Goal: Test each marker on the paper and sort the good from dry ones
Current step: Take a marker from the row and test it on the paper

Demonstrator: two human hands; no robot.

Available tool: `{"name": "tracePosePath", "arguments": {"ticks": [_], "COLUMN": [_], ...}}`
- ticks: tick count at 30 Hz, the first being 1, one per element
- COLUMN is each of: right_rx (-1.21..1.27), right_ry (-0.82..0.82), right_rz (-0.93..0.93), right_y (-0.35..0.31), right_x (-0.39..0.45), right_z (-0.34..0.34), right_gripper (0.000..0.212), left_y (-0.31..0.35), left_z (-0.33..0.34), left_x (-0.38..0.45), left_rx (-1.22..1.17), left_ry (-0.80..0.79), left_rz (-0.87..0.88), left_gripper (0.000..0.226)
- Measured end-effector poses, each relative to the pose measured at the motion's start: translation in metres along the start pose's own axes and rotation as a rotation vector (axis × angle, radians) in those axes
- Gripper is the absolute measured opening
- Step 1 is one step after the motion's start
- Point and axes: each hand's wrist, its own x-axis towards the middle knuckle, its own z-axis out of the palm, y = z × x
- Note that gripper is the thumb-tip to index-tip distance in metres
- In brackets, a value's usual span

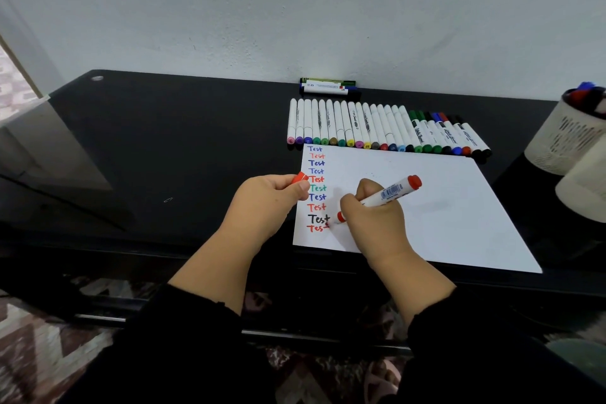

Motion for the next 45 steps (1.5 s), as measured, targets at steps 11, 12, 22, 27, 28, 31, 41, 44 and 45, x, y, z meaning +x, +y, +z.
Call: {"name": "tracePosePath", "arguments": {"ticks": [11,12,22,27,28,31,41,44,45], "right_rx": [0.343,0.425,0.613,0.588,0.569,0.524,0.426,0.454,0.461], "right_ry": [0.059,0.052,0.008,-0.03,-0.036,-0.061,-0.139,-0.155,-0.159], "right_rz": [0.22,0.27,0.242,0.179,0.17,0.144,0.113,0.122,0.129], "right_y": [0.001,0.0,-0.004,-0.002,-0.002,-0.001,0.002,0.002,0.002], "right_x": [0.015,0.017,0.028,0.028,0.028,0.028,0.035,0.039,0.04], "right_z": [-0.006,-0.009,-0.025,-0.022,-0.022,-0.02,-0.02,-0.021,-0.021], "right_gripper": [0.034,0.032,0.029,0.035,0.036,0.039,0.042,0.044,0.044], "left_y": [-0.001,-0.002,0.002,0.0,0.001,0.001,0.001,0.001,0.002], "left_z": [0.002,0.002,0.012,0.017,0.018,0.021,0.028,0.032,0.034], "left_x": [-0.002,-0.003,-0.003,-0.001,0.0,0.001,0.005,0.005,0.005], "left_rx": [0.013,0.006,0.088,0.132,0.149,0.156,0.156,0.148,0.143], "left_ry": [-0.09,-0.112,-0.194,-0.211,-0.217,-0.221,-0.222,-0.199,-0.195], "left_rz": [0.033,0.041,0.093,0.114,0.119,0.128,0.123,0.118,0.119], "left_gripper": [0.037,0.038,0.035,0.034,0.035,0.034,0.035,0.031,0.029]}}
